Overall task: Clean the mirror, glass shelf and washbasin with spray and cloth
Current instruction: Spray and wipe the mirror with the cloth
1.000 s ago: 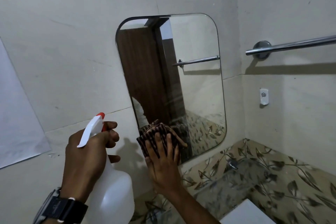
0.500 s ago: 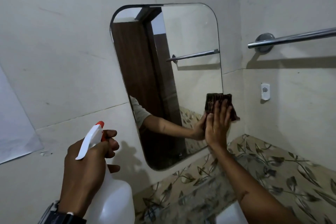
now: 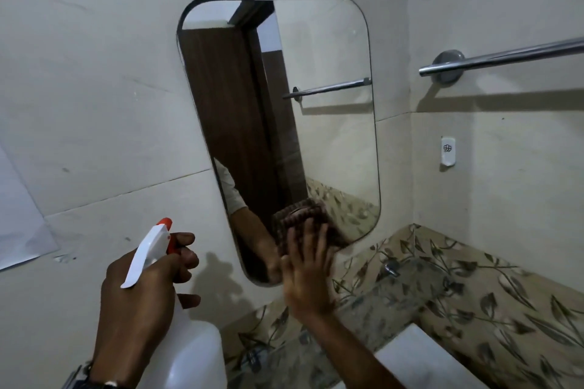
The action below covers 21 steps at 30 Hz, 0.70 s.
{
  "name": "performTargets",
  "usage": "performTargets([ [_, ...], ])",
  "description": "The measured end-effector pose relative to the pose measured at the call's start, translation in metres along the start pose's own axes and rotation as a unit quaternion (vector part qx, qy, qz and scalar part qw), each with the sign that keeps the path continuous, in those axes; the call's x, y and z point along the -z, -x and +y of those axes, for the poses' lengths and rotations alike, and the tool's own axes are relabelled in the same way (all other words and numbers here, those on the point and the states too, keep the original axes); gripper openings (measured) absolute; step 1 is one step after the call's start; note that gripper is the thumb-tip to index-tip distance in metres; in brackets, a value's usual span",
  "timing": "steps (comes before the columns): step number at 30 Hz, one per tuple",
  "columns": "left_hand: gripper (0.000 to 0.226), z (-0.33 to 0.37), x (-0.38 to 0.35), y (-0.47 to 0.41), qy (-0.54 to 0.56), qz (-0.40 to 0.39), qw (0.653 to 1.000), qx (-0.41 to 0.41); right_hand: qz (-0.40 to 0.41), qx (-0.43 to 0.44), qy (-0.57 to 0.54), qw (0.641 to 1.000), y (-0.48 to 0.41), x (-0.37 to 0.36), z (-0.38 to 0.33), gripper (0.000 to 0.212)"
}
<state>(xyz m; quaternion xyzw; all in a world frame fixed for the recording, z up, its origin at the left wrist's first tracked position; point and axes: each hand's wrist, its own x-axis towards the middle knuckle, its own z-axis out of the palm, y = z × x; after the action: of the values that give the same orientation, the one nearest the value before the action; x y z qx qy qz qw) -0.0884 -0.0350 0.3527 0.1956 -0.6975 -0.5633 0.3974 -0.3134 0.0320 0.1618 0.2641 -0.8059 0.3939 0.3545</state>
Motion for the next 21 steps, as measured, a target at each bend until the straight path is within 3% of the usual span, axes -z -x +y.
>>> performTargets([
  [2, 0.052, -0.001, -0.002, 0.002, -0.001, -0.002, 1.000, 0.005, -0.029, 0.052, 0.028, 0.998, 0.027, -0.018, -0.023, 0.057],
  [6, 0.059, -0.002, -0.002, 0.004, 0.004, -0.001, 1.000, 0.016, -0.034, 0.035, 0.043, 0.998, 0.036, -0.028, -0.029, 0.056],
  [16, 0.058, -0.007, -0.032, 0.001, 0.033, -0.004, 0.999, 0.027, -0.067, 0.123, 0.072, 0.988, 0.032, -0.016, -0.011, 0.057],
  [18, 0.060, -0.008, -0.036, -0.001, 0.037, -0.005, 0.999, 0.031, -0.049, 0.086, 0.045, 0.994, 0.024, -0.010, -0.001, 0.057],
  [21, 0.061, -0.009, -0.037, -0.004, 0.030, -0.001, 0.999, 0.031, 0.025, -0.108, -0.045, 0.993, -0.006, -0.003, 0.030, 0.058],
])
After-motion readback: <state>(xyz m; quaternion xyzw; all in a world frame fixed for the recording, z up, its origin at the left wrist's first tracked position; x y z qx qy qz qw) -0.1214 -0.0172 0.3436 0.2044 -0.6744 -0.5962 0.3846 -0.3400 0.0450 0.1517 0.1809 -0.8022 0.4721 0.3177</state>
